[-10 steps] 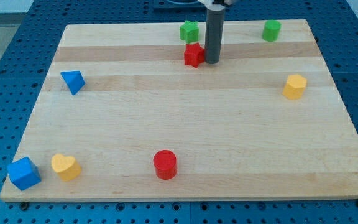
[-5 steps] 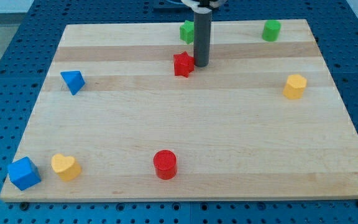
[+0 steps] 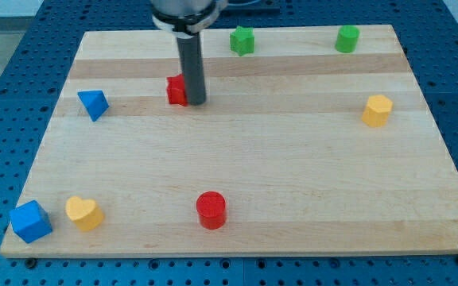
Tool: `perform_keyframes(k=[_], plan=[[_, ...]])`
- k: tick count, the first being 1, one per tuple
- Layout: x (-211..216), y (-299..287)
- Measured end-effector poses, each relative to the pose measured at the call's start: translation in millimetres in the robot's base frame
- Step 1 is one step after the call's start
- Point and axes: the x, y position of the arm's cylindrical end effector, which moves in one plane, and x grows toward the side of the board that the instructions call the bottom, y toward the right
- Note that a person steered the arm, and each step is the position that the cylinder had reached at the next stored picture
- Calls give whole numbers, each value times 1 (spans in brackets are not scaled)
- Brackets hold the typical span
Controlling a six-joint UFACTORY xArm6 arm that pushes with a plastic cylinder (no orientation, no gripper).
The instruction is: Push the red star to the top right side of the blue triangle
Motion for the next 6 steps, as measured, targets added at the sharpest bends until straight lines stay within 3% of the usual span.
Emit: perform_keyframes(k=[2, 6], plan=[[-7, -87], [-16, -50]])
